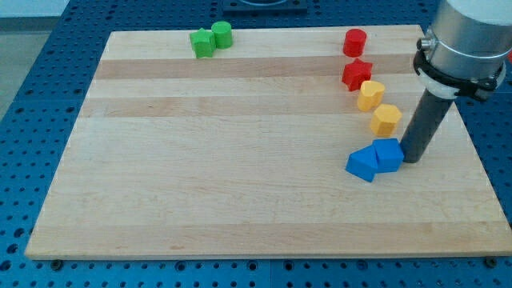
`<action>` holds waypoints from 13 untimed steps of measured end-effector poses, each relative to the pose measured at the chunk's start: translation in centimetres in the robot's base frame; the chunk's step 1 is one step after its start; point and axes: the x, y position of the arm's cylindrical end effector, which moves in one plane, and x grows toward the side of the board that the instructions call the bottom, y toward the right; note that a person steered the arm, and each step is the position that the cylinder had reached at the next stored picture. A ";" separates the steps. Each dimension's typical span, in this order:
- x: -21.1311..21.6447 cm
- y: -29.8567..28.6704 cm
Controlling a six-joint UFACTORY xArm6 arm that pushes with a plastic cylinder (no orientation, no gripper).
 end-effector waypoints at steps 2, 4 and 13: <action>1.6 -6.3; -2.1 -11.8; 2.2 -10.7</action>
